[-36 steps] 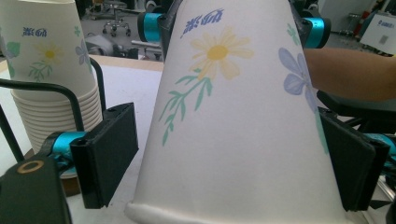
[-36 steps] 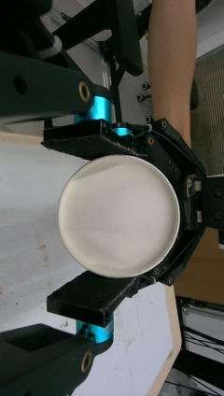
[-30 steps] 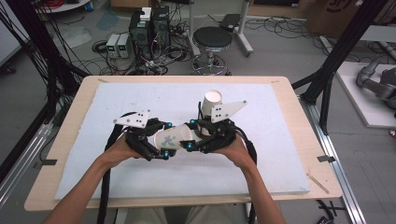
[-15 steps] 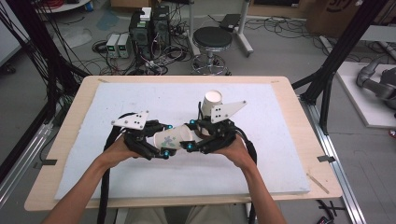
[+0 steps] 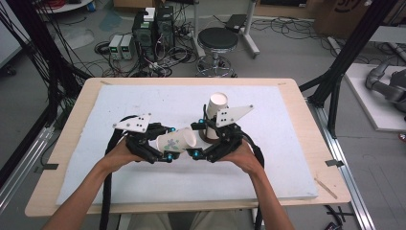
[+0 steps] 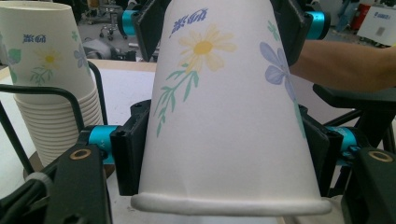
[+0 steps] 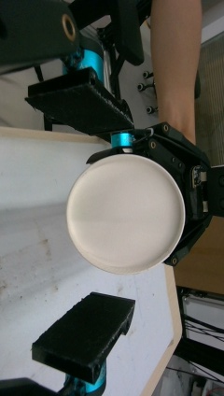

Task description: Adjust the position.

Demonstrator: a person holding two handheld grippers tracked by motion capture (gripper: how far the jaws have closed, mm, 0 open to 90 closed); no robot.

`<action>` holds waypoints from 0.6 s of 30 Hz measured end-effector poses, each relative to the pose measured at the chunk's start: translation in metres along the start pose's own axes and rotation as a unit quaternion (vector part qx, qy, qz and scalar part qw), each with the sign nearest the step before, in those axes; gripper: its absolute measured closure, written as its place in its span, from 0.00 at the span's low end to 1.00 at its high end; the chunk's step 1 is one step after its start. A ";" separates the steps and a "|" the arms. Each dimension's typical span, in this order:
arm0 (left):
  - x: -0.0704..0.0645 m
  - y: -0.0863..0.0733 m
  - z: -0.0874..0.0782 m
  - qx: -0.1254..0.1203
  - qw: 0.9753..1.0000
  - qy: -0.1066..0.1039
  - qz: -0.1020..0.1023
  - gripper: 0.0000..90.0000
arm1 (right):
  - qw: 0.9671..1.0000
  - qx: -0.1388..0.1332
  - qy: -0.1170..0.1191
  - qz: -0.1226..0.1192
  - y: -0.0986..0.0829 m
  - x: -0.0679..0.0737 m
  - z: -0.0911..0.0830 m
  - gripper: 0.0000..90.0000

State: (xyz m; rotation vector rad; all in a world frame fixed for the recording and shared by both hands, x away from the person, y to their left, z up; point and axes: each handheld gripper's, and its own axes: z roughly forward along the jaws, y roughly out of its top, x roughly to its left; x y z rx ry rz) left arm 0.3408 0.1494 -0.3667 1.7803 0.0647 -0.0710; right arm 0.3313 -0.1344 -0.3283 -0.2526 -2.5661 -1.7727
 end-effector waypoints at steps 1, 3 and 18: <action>0.000 0.000 -0.001 -0.001 1.000 0.003 -0.002 0.35 | 1.000 0.001 0.000 0.003 0.000 0.001 -0.001 0.15; 0.000 0.000 -0.003 0.000 1.000 0.007 -0.003 0.34 | 1.000 0.002 0.001 0.003 0.000 0.001 -0.001 0.15; -0.010 0.009 -0.018 0.078 0.997 0.030 -0.001 0.35 | 0.995 0.093 -0.022 -0.013 -0.001 0.004 0.000 0.15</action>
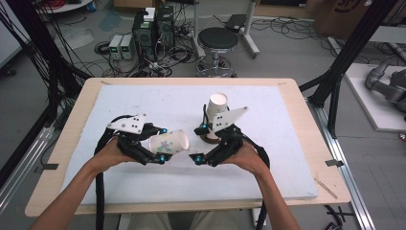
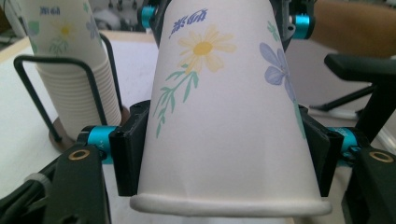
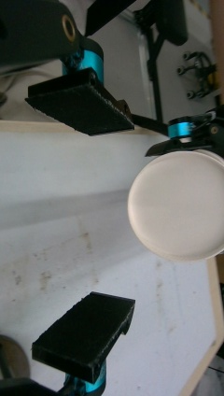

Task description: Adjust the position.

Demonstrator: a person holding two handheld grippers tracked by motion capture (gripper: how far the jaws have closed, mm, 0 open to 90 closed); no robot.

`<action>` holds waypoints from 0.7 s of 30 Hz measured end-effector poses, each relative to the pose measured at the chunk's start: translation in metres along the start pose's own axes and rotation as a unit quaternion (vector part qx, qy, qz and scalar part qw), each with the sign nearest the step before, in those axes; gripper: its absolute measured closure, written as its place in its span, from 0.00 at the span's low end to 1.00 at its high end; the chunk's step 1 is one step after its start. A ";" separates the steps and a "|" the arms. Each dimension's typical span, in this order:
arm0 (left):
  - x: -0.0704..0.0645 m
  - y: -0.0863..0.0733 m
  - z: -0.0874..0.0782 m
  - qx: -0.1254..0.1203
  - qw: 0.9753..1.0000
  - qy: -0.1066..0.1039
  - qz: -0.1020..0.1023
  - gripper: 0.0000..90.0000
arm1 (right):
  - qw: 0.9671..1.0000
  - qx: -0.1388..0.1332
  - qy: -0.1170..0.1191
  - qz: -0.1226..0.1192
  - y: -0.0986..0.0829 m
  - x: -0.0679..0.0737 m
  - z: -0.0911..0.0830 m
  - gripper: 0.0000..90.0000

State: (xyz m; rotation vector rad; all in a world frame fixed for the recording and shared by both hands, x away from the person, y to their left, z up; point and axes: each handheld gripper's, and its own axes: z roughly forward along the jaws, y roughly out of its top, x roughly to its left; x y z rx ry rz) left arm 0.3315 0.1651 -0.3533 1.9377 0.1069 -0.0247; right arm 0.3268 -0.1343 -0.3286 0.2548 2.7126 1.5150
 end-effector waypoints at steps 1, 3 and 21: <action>-0.001 0.003 -0.002 0.026 1.000 0.001 -0.001 0.35 | 1.000 0.019 -0.004 -0.002 0.002 0.001 0.000 0.15; -0.002 0.005 -0.004 0.050 0.999 0.002 0.001 0.35 | 0.999 0.047 -0.004 -0.010 0.004 0.003 0.002 0.15; -0.012 0.028 0.003 0.231 0.972 0.019 0.027 0.35 | 0.962 0.259 -0.035 -0.075 0.028 0.012 0.021 0.16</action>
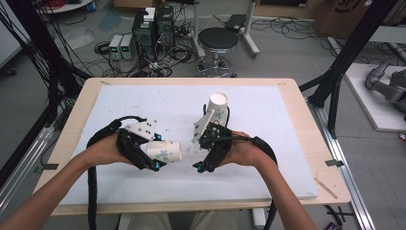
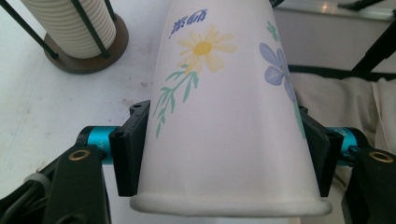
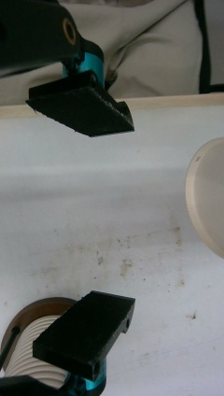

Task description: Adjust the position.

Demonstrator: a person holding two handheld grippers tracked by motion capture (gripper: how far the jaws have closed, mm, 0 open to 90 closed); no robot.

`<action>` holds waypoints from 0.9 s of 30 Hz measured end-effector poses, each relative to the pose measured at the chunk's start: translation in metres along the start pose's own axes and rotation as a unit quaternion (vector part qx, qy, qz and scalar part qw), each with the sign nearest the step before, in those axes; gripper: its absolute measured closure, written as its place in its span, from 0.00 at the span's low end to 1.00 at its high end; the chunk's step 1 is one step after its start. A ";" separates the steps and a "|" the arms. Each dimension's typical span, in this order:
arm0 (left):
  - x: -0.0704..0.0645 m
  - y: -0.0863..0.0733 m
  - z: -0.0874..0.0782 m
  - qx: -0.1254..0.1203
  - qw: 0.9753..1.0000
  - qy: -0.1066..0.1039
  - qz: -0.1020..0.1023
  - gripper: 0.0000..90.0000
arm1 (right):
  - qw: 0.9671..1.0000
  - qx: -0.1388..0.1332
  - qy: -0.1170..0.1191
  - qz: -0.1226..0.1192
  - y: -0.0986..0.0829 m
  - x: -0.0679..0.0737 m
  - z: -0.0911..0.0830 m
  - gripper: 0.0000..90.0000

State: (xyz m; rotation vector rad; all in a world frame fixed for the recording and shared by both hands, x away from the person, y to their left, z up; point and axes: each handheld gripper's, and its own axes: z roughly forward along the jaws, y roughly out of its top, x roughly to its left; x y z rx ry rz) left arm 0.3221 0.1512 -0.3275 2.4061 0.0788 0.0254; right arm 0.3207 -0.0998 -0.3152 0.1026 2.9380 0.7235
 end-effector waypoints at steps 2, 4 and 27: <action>-0.001 0.003 0.000 0.010 1.000 0.002 -0.004 0.35 | 1.000 0.007 -0.002 -0.002 0.002 0.000 0.000 0.16; -0.002 0.006 0.000 0.027 1.000 0.001 -0.005 0.35 | 0.999 0.030 -0.007 -0.010 0.006 0.000 0.002 0.17; -0.001 0.023 0.017 0.107 0.994 -0.010 -0.001 0.35 | 0.990 0.124 -0.015 -0.059 0.025 0.005 0.017 0.22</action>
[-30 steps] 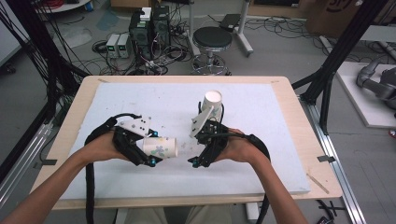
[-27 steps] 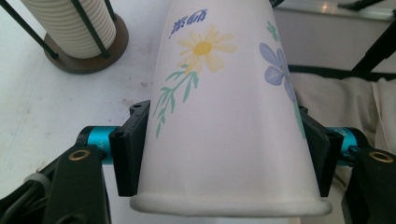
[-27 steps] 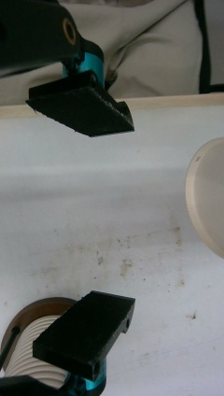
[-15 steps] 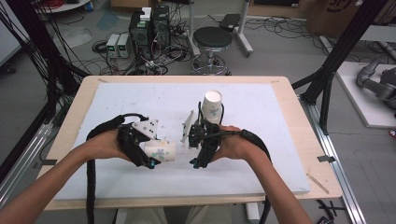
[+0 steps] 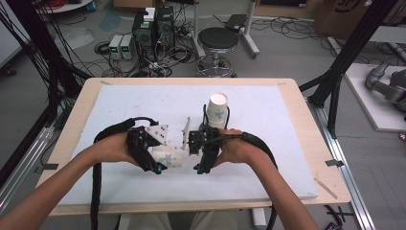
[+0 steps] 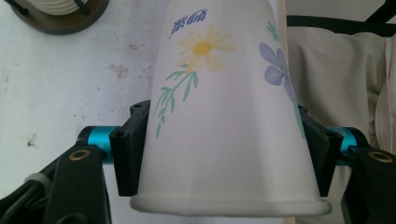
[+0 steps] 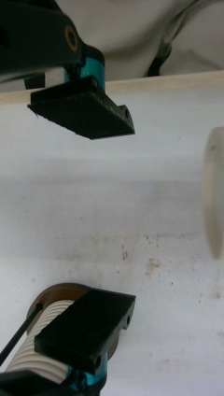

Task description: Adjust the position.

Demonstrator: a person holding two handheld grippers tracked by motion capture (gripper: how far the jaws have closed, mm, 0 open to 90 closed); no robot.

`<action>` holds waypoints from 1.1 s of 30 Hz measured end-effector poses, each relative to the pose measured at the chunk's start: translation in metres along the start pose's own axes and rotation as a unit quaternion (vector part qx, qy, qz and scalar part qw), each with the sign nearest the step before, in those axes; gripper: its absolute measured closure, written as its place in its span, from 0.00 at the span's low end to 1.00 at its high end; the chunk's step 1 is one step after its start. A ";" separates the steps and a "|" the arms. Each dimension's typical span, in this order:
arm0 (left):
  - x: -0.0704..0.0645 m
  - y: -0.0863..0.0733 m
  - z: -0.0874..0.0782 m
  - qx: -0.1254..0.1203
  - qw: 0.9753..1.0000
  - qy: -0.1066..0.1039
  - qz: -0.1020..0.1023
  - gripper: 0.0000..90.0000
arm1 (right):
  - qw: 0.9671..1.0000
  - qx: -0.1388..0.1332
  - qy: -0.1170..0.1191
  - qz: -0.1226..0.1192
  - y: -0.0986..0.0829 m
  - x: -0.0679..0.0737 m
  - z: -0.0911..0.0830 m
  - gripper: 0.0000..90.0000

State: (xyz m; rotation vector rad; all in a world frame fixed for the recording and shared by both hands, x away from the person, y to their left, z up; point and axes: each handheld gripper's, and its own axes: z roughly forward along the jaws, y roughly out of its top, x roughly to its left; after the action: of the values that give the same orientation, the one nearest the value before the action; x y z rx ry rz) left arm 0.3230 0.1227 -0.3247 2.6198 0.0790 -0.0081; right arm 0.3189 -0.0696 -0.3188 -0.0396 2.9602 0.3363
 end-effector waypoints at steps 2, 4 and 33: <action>0.000 0.004 0.001 0.001 1.000 -0.002 0.005 0.35 | 1.000 0.000 0.002 -0.009 0.004 0.001 0.001 0.23; 0.000 0.006 0.002 -0.003 1.000 -0.005 0.001 0.35 | 1.000 0.000 0.002 -0.015 0.007 0.003 0.000 0.23; 0.000 0.007 0.004 -0.016 1.000 -0.012 0.003 0.35 | 0.998 -0.055 0.015 -0.017 0.017 0.006 -0.001 0.42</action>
State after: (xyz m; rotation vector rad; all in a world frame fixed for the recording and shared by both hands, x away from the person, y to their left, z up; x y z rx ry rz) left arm 0.3236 0.1148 -0.3243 2.5874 0.0620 -0.0369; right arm 0.3115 -0.0529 -0.3147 -0.1099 2.9628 0.4978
